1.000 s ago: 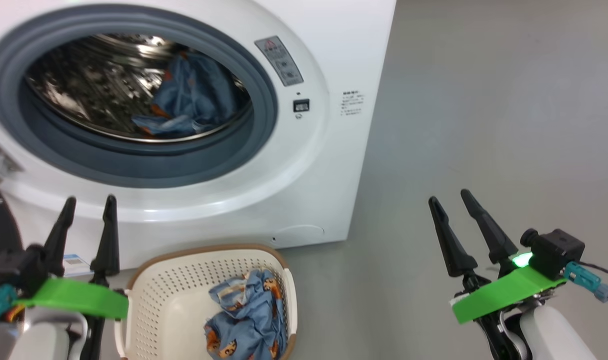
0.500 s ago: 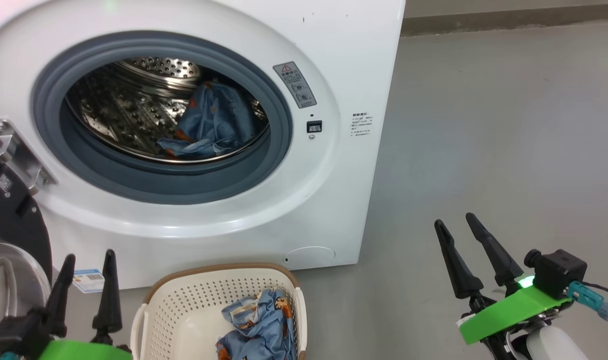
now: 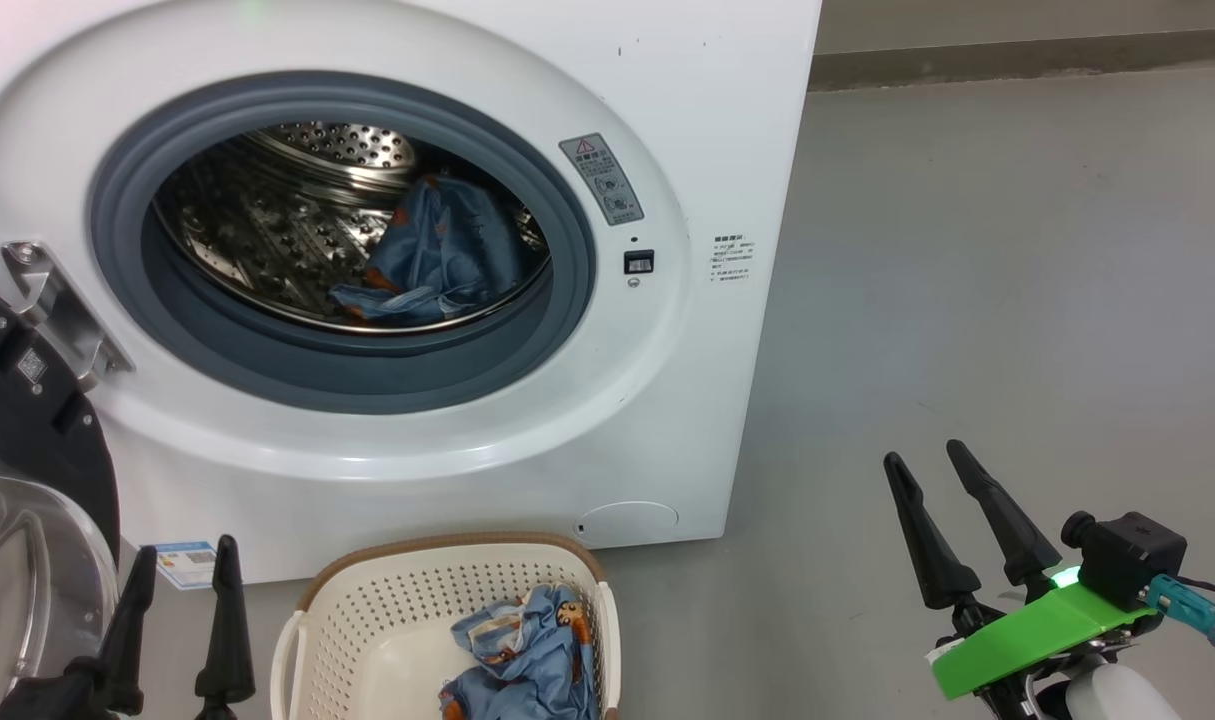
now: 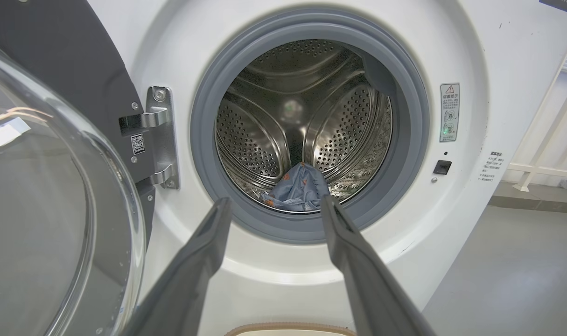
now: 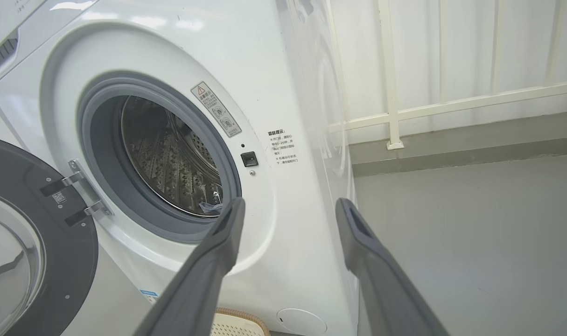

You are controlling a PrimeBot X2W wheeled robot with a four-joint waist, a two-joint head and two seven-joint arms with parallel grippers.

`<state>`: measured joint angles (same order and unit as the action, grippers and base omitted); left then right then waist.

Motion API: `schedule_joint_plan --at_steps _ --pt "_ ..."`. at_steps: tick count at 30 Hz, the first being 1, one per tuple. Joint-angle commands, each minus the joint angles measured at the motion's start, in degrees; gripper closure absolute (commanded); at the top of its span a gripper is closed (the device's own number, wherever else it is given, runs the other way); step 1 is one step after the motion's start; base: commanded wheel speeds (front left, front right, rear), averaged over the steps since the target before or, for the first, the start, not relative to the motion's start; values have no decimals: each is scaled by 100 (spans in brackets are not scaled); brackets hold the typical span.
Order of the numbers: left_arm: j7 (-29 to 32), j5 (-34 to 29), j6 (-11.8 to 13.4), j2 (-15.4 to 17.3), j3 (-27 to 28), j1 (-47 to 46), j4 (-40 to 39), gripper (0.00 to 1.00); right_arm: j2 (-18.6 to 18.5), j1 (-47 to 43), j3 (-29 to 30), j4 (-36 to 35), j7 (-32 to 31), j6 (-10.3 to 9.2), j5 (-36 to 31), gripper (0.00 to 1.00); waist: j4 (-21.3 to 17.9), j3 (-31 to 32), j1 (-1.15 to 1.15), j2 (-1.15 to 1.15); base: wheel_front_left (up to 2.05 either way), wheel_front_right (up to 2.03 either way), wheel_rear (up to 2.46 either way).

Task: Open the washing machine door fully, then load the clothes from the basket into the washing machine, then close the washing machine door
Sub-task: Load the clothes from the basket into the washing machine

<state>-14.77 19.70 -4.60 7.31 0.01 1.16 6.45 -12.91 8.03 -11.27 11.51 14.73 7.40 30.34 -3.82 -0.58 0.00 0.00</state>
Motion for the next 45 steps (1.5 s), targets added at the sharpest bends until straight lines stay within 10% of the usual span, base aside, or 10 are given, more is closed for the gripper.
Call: schedule_joint_plan --at_steps 1,45 --pt "-23 -50 43 89 226 -74 -170 0 -74 -9 -88 -143 27 9 -46 0 2 -1 0 0 0 0 0" --pt "-23 -186 -153 -73 388 -195 -69 0 -65 89 -44 -111 27 9 -110 0 -1 -112 0 0 0 0 0"
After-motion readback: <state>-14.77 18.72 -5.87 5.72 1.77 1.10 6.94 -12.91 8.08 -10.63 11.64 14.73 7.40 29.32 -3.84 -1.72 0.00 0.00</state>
